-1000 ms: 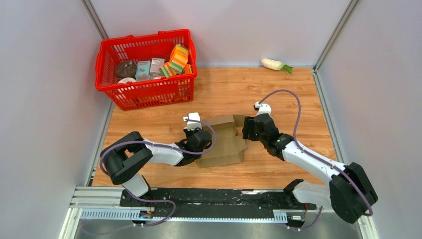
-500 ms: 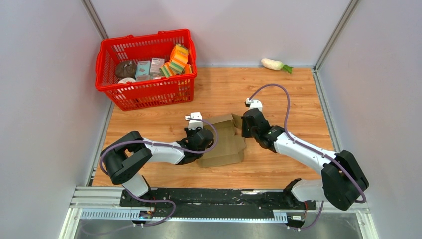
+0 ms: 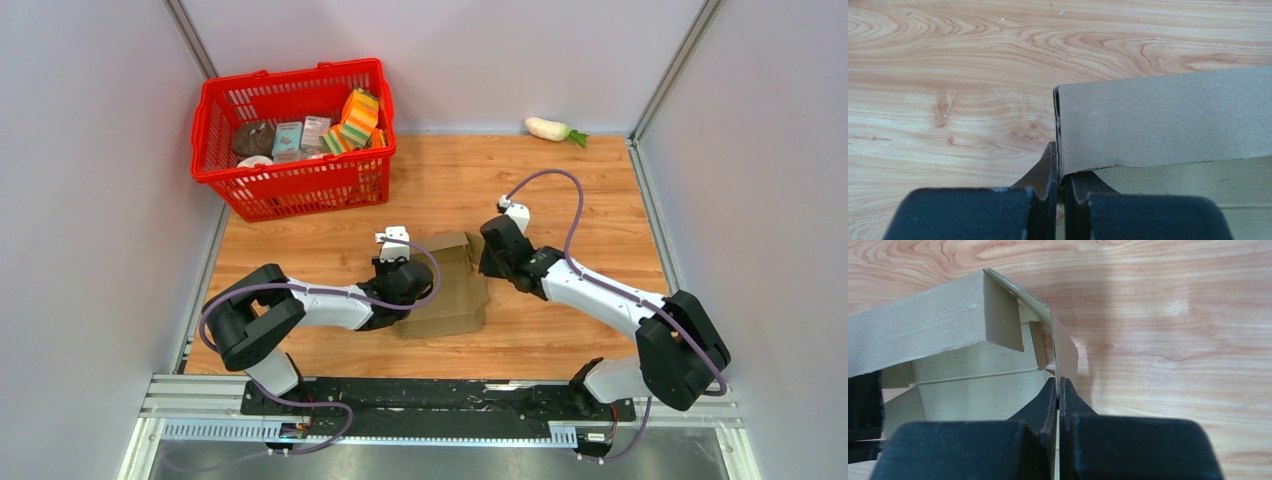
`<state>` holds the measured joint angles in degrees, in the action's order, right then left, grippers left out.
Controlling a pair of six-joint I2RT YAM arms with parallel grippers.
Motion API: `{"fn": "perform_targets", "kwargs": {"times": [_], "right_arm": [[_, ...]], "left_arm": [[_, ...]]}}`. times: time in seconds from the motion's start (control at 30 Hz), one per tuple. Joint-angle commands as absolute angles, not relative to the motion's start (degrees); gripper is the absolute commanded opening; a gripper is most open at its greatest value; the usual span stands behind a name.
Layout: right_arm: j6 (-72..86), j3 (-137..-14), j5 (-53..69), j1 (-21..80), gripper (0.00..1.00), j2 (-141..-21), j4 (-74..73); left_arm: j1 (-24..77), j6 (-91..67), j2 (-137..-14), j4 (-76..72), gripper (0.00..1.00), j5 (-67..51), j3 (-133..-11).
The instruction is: Fold the paper box
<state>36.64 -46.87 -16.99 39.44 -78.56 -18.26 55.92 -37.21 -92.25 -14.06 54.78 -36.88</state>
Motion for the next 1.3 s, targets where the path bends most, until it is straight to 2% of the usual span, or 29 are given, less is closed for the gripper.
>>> {"fn": "perform_targets", "kwargs": {"times": [0.0,0.13,0.4,0.63,0.93,1.1,1.27], "right_arm": [[47.01,-49.21,-12.66,40.34,0.00,-77.25,-17.49],[48.43,-50.53,-11.69,40.78,0.00,-79.09,-17.40],[41.85,-54.58,-18.54,39.91,0.01,-76.74,-22.76],[29.89,-52.47,-12.31,38.41,0.01,-74.97,-14.60],[23.74,-50.54,-14.22,37.44,0.01,-75.85,-11.51],[26.53,-50.18,-8.62,34.28,0.01,-77.25,-10.54],[37.34,-52.64,-7.21,30.06,0.00,-78.31,-15.20]], "left_arm": [[56.86,-36.83,-91.94,-8.44,0.00,53.26,-37.44],[57.13,-36.83,-91.50,-8.09,0.00,53.44,-37.35],[57.30,-36.91,-91.14,-7.47,0.00,54.49,-36.91],[57.30,-36.39,-91.93,-8.61,0.00,54.58,-35.95],[57.30,-34.81,-91.93,-10.37,0.00,54.75,-35.16],[57.22,-34.28,-92.20,-11.07,0.00,54.49,-35.07],[57.30,-34.19,-92.37,-11.16,0.00,54.14,-35.24]]}}
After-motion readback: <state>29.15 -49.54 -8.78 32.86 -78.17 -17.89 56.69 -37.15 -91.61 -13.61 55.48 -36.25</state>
